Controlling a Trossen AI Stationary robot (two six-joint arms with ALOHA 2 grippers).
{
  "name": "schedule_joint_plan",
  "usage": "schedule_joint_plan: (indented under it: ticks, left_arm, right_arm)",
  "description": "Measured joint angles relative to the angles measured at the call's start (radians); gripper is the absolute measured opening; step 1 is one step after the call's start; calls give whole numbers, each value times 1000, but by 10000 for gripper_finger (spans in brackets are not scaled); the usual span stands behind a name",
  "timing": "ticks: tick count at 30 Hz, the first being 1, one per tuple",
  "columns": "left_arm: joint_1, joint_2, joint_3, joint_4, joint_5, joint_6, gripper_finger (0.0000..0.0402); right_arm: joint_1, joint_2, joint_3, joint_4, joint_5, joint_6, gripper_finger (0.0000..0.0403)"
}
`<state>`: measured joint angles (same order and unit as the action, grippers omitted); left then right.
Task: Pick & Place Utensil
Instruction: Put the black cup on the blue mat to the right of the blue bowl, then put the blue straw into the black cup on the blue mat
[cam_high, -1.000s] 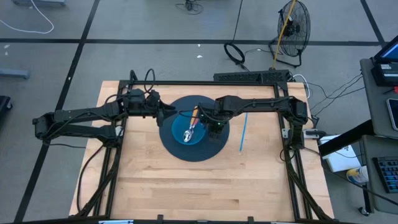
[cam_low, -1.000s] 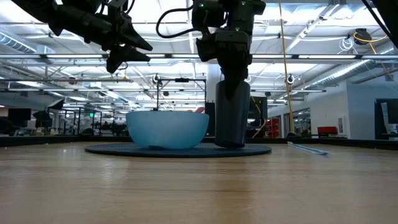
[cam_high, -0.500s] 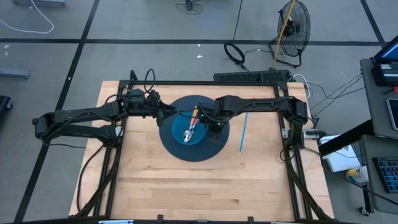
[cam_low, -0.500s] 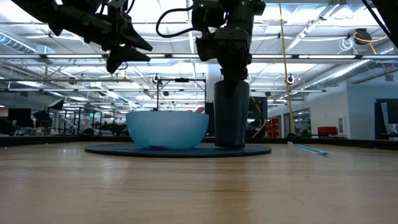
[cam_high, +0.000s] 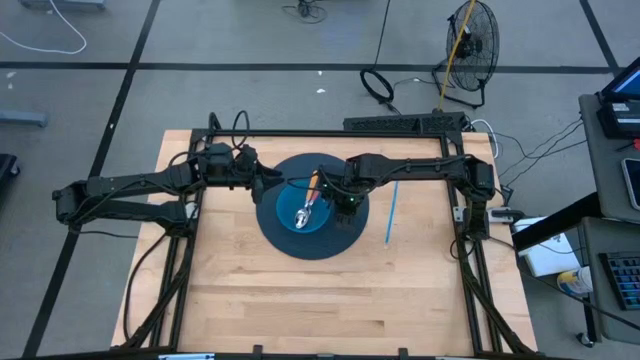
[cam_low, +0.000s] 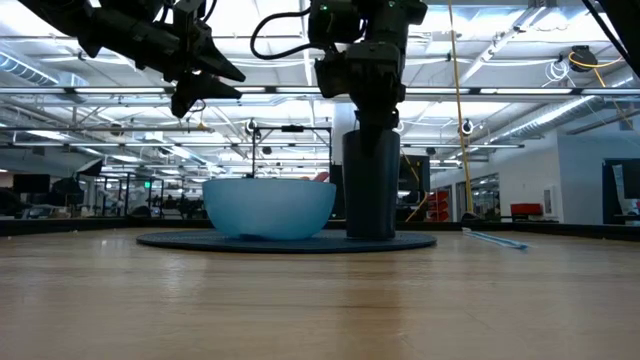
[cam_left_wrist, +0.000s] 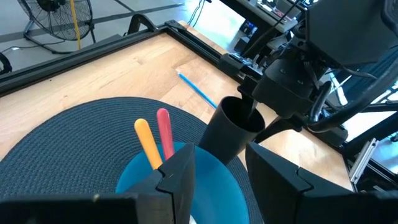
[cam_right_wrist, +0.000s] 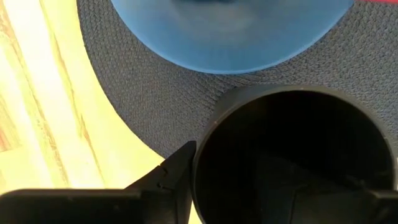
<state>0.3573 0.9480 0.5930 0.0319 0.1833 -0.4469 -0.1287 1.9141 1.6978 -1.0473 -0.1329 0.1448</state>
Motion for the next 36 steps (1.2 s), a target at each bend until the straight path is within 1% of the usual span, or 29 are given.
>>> schedule_joint_plan:
  ticks: [5,8,15,27,33,36]
  left_arm:
    - [0,0,0,-2,0,-1,147]
    - [0,0,0,-5,0,0,147]
    - [0,0,0,-6,0,0,147]
    - [0,0,0,-6,0,-2,147]
    - [0,0,0,-6,0,-7,147]
    - [0,0,0,-6,0,-7,147]
  right_arm:
    - [0,-8,0,1,6,1,133]
    - [0,-9,0,-3,34,11,133]
    - [0,-26,0,-4,28,11,133]
    - [0,-93,0,11,28,24,133]
    - [0,-136,0,66,28,43,133]
    - [0,-164,0,71,53,45,133]
